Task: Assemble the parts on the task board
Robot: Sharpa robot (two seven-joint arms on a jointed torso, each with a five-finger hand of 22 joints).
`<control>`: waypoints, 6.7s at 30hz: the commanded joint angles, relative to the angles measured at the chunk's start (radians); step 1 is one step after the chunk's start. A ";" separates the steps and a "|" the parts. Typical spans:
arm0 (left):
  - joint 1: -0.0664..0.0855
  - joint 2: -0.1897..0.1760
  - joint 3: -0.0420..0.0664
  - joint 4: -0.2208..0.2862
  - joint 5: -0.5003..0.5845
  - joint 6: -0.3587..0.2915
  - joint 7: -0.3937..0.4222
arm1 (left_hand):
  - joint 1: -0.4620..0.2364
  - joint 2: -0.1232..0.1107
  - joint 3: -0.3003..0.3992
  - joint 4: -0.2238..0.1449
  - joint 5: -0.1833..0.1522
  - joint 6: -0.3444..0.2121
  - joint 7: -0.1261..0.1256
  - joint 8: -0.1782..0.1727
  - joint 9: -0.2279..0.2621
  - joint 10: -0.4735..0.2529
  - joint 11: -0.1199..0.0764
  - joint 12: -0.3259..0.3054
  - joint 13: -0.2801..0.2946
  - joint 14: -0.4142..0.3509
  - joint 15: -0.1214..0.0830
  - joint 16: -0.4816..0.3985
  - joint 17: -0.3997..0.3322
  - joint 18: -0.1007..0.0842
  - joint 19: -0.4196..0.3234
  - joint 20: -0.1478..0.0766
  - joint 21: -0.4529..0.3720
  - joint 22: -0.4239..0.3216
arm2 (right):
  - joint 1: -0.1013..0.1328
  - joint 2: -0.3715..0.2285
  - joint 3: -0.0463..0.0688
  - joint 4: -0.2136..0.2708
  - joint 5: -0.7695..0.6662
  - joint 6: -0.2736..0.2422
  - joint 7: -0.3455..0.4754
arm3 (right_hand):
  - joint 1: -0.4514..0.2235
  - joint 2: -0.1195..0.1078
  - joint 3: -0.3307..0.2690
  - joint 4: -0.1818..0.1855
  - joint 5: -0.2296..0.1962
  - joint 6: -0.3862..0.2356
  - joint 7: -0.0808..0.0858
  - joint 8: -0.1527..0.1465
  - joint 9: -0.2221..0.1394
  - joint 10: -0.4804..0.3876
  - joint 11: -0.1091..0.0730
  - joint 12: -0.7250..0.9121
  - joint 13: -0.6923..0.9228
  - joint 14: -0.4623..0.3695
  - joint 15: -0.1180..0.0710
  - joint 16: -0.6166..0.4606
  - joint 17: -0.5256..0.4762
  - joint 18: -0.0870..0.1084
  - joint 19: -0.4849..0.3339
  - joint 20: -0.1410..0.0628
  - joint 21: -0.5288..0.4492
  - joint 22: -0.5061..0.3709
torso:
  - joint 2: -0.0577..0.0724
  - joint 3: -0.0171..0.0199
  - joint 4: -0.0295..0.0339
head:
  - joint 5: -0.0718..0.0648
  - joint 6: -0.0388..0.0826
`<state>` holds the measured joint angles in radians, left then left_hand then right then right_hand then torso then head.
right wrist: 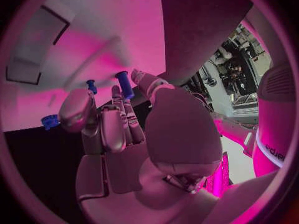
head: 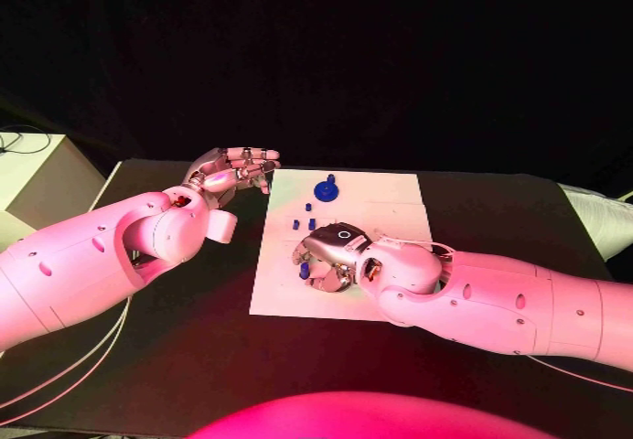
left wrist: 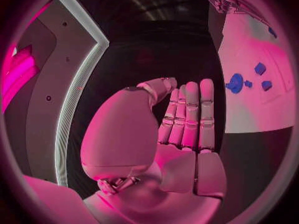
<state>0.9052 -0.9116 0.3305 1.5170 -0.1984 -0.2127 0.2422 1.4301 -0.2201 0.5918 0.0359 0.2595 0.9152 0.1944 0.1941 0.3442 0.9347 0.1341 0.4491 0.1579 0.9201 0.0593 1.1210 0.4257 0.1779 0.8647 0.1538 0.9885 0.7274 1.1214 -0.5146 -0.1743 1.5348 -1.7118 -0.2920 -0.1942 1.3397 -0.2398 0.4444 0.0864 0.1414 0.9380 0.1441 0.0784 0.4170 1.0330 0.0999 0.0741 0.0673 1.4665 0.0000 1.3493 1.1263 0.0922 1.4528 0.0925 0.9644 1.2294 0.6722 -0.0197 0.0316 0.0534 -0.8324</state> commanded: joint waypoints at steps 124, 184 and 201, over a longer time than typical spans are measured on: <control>-0.026 -0.015 0.001 0.002 0.005 0.027 -0.008 | -0.008 0.008 -0.010 0.013 0.004 0.003 0.001 0.008 -0.005 -0.009 0.001 0.008 -0.004 -0.005 0.004 -0.008 -0.004 0.008 0.008 0.001 -0.017 -0.010 | 0.003 -0.379 0.028 0.197 0.544 -0.143 -0.426 | -0.074 0.179 -0.541 0.205 0.333 0.087 -0.077 0.312 0.052 0.504 -0.108 1.446 1.460 0.104 -0.073 0.222 0.444 -0.057 0.086 -0.062 0.426 0.267 | -0.017 0.0063 -0.0236 | -0.076 0.007; -0.026 -0.018 0.001 0.009 0.005 0.037 -0.018 | -0.008 0.008 -0.009 0.014 0.005 0.003 0.001 0.008 -0.005 -0.010 0.001 0.008 -0.004 -0.006 0.004 -0.008 -0.004 0.008 0.008 0.001 -0.019 -0.012 | 0.020 -0.206 0.023 0.091 0.569 -0.089 -0.435 | -0.226 0.148 -0.601 0.210 -0.002 0.083 -0.074 0.332 0.050 0.498 -0.104 1.431 1.456 0.104 -0.071 0.222 0.444 -0.055 0.084 -0.061 0.417 0.270 | -0.016 0.0076 -0.0249 | -0.061 -0.003; -0.026 -0.019 0.001 0.009 0.005 0.037 -0.018 | -0.007 0.007 -0.009 0.014 0.005 0.002 0.001 0.009 -0.006 -0.011 0.001 0.009 -0.005 -0.007 0.004 -0.009 -0.004 0.008 0.009 0.000 -0.021 -0.014 | 0.013 -0.267 0.023 0.156 0.552 -0.141 -0.348 | -0.255 0.145 -0.560 0.208 -0.043 0.072 -0.074 0.348 0.055 0.501 -0.104 1.432 1.460 0.104 -0.071 0.222 0.444 -0.057 0.086 -0.061 0.421 0.275 | -0.015 0.0085 -0.0238 | -0.057 0.000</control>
<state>0.8794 -0.9314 0.3304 1.5231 -0.1977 -0.1903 0.2188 1.4261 -0.2162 0.5822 0.0455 0.2595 0.9152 0.1944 0.1976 0.3387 0.9312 0.1376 0.4528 0.1536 0.9165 0.0630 1.1171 0.4229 0.1778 0.8647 0.1538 0.9692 0.7144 1.1355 -0.7759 -0.1511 1.6834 -1.1418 -0.4055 -0.6043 1.0784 -0.0947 -0.1178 0.2936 0.0961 1.0135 0.0714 0.4217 0.4703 1.4683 -0.0017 1.5079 1.3076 1.4682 -0.0664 1.5665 1.3076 0.0533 1.4661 0.0395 1.3879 1.3073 0.6566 -0.0114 0.0083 -0.0049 -0.8327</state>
